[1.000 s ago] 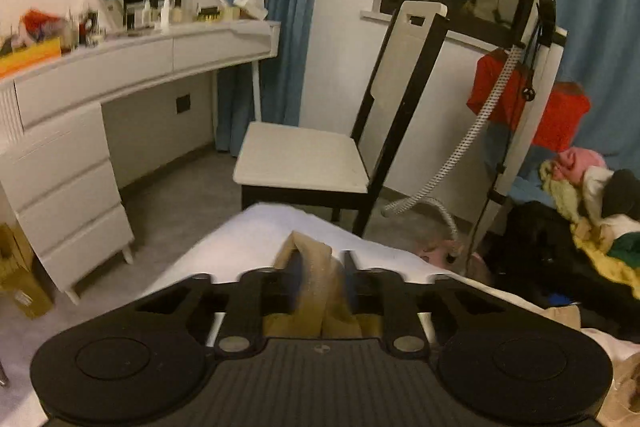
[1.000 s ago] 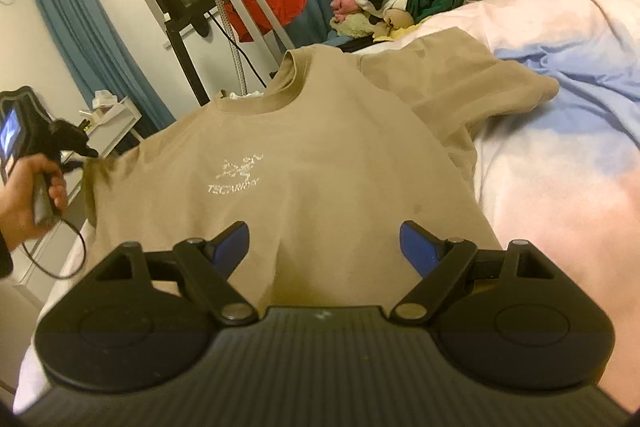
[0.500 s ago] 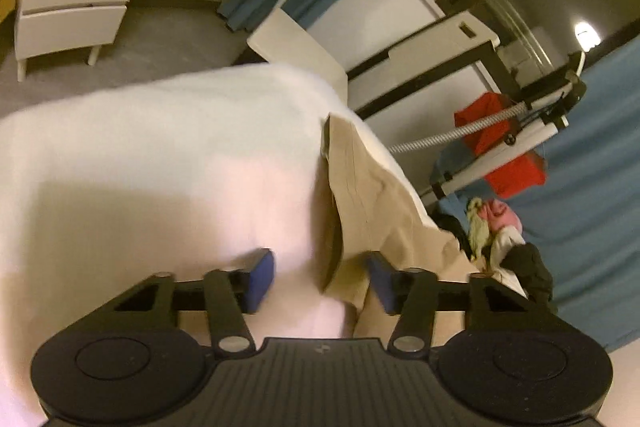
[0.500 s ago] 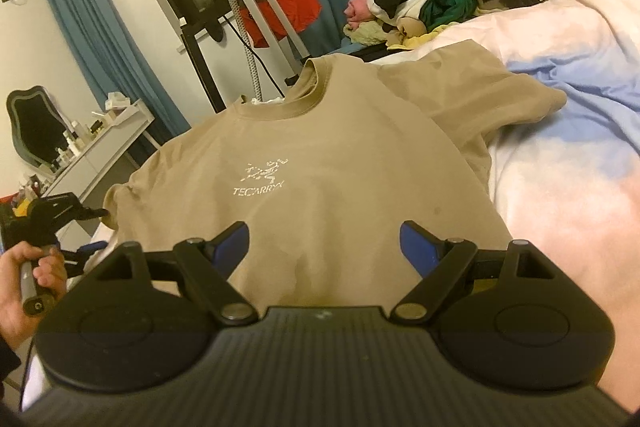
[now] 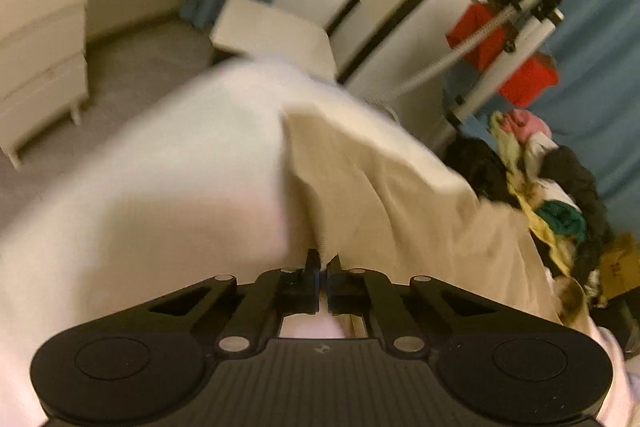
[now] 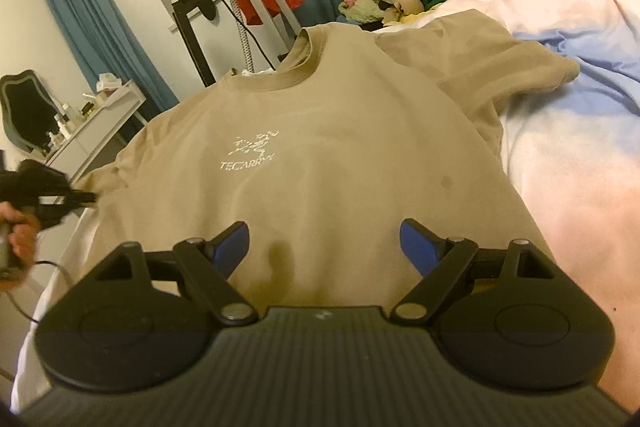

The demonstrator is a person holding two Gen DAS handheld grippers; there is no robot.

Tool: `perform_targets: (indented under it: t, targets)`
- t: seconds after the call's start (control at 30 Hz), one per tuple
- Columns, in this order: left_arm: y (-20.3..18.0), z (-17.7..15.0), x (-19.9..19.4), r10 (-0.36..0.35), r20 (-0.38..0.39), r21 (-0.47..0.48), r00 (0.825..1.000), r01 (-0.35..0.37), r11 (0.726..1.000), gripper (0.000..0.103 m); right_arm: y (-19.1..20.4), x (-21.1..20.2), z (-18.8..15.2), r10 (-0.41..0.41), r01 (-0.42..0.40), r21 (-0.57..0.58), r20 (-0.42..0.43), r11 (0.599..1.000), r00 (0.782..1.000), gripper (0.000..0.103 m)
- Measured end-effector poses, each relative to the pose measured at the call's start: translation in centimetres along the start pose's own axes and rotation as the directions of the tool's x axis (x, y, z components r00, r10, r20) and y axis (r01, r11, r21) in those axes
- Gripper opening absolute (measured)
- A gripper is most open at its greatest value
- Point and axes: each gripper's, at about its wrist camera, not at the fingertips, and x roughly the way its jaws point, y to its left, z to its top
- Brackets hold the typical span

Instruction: Fold clothes

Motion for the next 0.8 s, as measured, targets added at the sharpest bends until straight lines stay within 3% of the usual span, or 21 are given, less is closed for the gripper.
perform_targets:
  t: [0.1, 0.23, 0.27, 0.4, 0.43, 0.5, 0.53, 0.67, 0.8]
  targets:
    - [0.8, 1.9, -0.9, 0.029, 0.039, 0.003, 0.999, -0.029, 1.0, 0.003, -0.3, 0.2, 0.1, 0.003, -0.003, 0.016, -0.001, 1.0, 1.0, 0.085]
    - [1.0, 0.8, -1.3, 0.072, 0.071, 0.04, 0.995, -0.075, 0.996, 0.004, -0.2, -0.4, 0.1, 0.004, -0.004, 0.008, 0.007, 1.0, 1.0, 0.084]
    - [0.7, 0.3, -1.5, 0.077, 0.076, 0.062, 0.994, -0.082, 0.995, 0.008, -0.1, -0.5, 0.1, 0.001, -0.001, 0.003, 0.013, 1.0, 1.0, 0.084]
    - [-2.5, -2.8, -4.2, 0.085, 0.126, 0.193, 0.988, -0.108, 0.975, 0.042, 0.2, -1.2, 0.4, -0.007, 0.008, -0.026, 0.041, 1.0, 0.999, 0.084]
    - [-3.7, -4.0, -5.4, 0.077, 0.152, 0.232, 0.985, -0.111, 0.966, 0.047, 0.3, -1.4, 0.4, -0.008, 0.01, -0.033, 0.051, 0.999, 0.999, 0.084]
    - [-5.9, -7.6, -8.5, 0.032, 0.175, 0.284, 0.984, -0.081, 0.955, 0.073, 0.4, -1.8, 0.6, -0.01, 0.013, -0.043, 0.07, 0.999, 0.997, 0.084]
    - [-7.0, -9.5, -10.0, 0.007, 0.181, 0.306, 0.984, -0.063, 0.95, 0.077, 0.4, -2.1, 0.8, -0.009, 0.012, -0.042, 0.08, 0.999, 0.997, 0.084]
    - [-11.4, -17.1, -16.2, -0.092, 0.199, 0.394, 0.976, 0.006, 0.919, 0.084, -0.6, -3.5, 1.8, -0.006, 0.008, -0.016, 0.129, 1.0, 0.992, 0.084]
    - [-12.8, -24.2, -19.7, -0.176, 0.196, 0.416, 0.965, 0.081, 0.906, 0.091, -4.3, -5.1, 3.8, 0.0, -0.024, 0.127, 0.188, 0.992, 0.982, 0.084]
